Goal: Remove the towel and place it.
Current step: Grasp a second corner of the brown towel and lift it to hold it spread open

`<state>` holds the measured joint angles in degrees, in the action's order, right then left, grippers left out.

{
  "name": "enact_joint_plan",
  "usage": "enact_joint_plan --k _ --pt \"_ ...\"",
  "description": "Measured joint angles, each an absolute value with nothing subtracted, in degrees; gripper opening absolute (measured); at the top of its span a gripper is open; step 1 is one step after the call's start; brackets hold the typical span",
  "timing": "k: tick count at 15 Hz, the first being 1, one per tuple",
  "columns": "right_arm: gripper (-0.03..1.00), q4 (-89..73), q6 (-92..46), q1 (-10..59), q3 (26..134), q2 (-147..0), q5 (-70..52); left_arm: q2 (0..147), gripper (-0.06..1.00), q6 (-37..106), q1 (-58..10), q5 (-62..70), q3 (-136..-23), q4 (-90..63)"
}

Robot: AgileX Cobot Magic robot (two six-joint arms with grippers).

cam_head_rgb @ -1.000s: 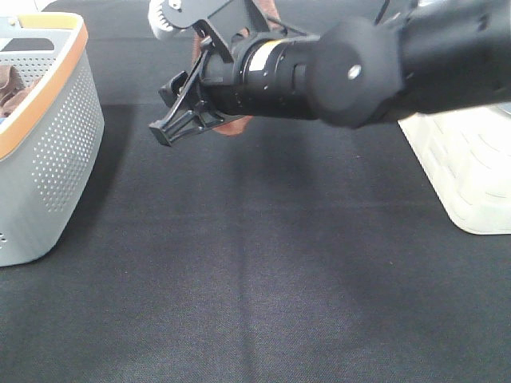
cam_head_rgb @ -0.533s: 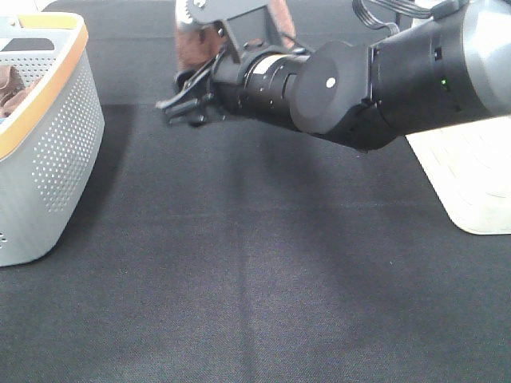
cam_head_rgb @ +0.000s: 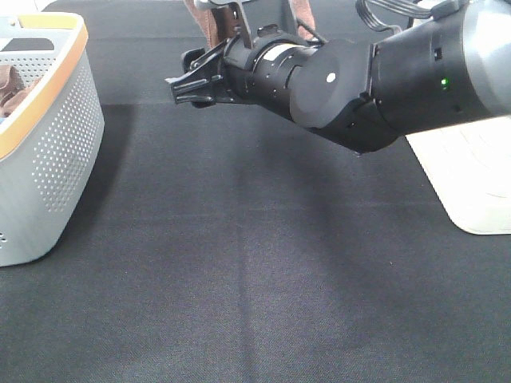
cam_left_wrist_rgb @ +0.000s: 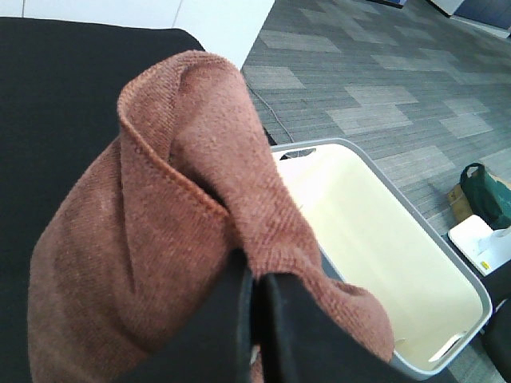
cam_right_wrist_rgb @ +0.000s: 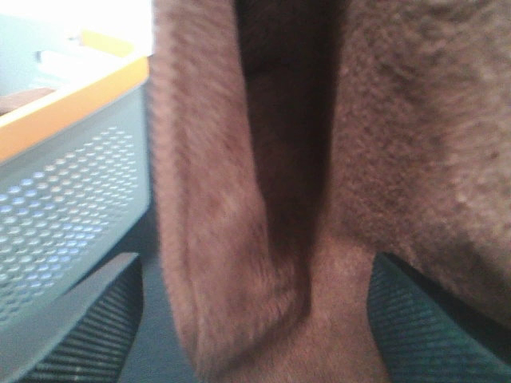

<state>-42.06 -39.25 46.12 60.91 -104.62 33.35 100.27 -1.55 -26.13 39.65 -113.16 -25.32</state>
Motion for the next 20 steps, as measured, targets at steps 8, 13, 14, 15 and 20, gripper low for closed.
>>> enact_joint_plan --k 8,13,14,15,20 --pt "0.27 -47.3 -47.0 46.1 60.9 -104.6 35.0 100.3 0.01 0.0 -26.1 40.8 -113.2 -27.6" --pt "0.0 -51.2 -53.6 46.1 60.9 -103.4 27.1 100.3 0.01 0.0 -26.1 40.0 -113.2 -23.1" --pt "0.0 -51.5 -54.7 46.1 60.9 -102.3 23.5 100.4 0.01 -0.6 -26.1 39.5 -113.2 -19.1" --pt "0.0 -51.7 -56.0 46.1 61.3 -101.1 18.6 100.7 0.01 -1.9 -26.1 39.2 -113.2 -14.6" --pt "0.0 -51.7 -55.1 38.6 67.0 -98.5 -11.9 106.5 0.01 -6.3 -26.1 41.0 -113.2 -2.5"
